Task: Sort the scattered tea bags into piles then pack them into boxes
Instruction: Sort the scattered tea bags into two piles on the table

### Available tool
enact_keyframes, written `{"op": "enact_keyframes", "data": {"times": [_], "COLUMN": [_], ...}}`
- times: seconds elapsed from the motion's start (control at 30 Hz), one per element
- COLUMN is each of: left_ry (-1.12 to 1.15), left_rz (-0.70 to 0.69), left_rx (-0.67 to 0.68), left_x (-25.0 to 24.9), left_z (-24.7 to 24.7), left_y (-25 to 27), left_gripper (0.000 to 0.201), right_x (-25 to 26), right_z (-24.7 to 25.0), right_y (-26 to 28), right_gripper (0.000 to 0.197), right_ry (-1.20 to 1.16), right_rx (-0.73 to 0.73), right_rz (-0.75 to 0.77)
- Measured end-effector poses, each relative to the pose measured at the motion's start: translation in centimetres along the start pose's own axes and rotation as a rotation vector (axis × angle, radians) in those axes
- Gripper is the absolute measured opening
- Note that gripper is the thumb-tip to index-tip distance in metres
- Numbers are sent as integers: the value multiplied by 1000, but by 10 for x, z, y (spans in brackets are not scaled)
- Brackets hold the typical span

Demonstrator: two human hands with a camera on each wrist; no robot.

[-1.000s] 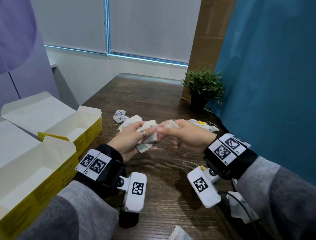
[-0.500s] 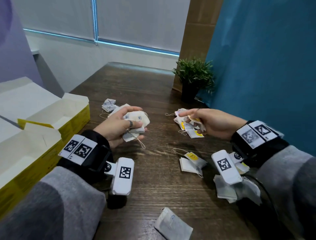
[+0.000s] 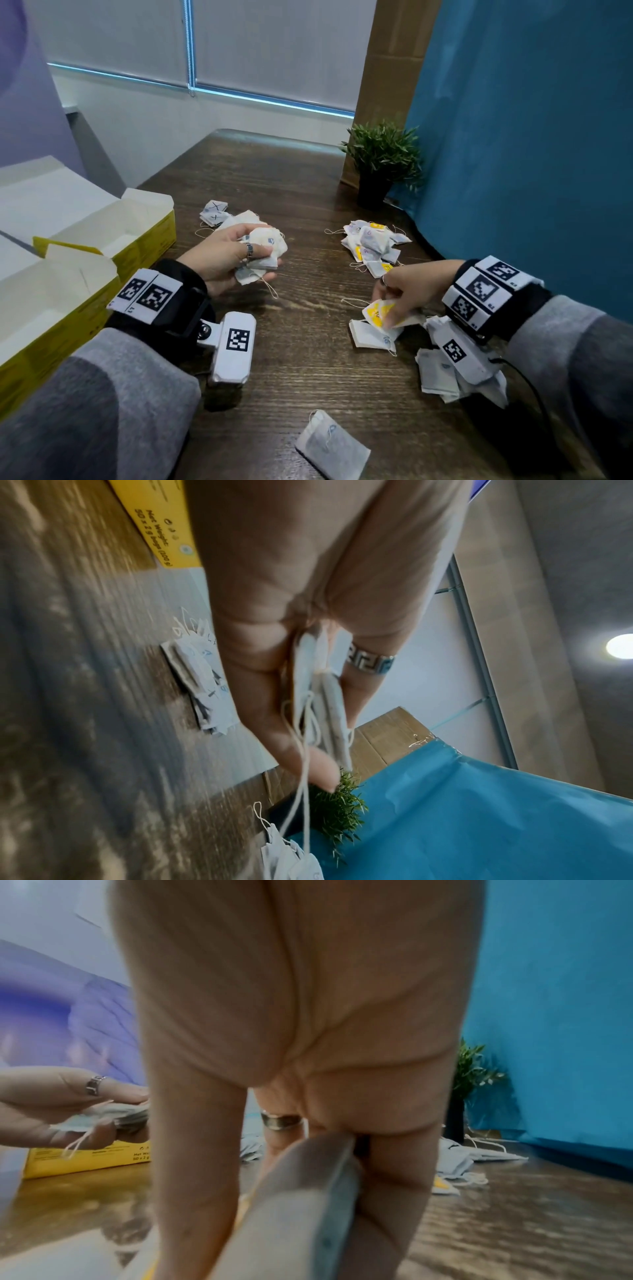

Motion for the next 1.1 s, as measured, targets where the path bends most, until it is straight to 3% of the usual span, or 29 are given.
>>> {"op": "enact_keyframes", "data": {"times": [0.07,0.13,0.2,0.3,0.37,0.43,0.53,0.8,0.9,1.0,1.1], "left_ry": [-5,-12,-22,-63,-66,-40,10,-4,-5,-1,-21], "left_rz": [1,-1,-10,-19,-21,-28,-28,-24,-34,-29,-8], "left_rx": [-4,-3,4,42,53,53,81,155,157,128,140], "left_x": [0,0,-1,-3,-4,-5,-5,-3,-4,-5,-2], "left_z": [0,-1,-1,-3,-3,-4,-9,-17,-18,-17,-19], "left_y": [0,0,1,5,6,7,8,10,11,10,8], "left_gripper": [34,32,32,33,33,33,28,26,27,25,27], "right_x": [2,3,9,26,38,46,50,50,50,40,38], "right_z": [3,9,24,39,38,32,26,26,29,31,34], "right_y": [6,11,19,36,41,38,31,13,10,5,-1], "right_gripper": [19,16,17,28,29,25,24,27,29,30,25], "right_ry": [34,31,-40,-175,-116,-112,-206,-651,-745,-842,-811], "right_rx": [-20,-156,-514,-1048,-1246,-1328,-1334,-1133,-1023,-820,-729], "right_rz": [8,60,193,508,605,672,719,658,548,384,302]}}
Point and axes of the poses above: each hand's wrist, its own y-axis away from the middle knuckle, its own z-axis out of the back of the hand, x = y × z, the point moved 3 cm from there along -y, towards the middle knuckle, and after that the axes turned 4 degrees about z, right-handed, at the moved point
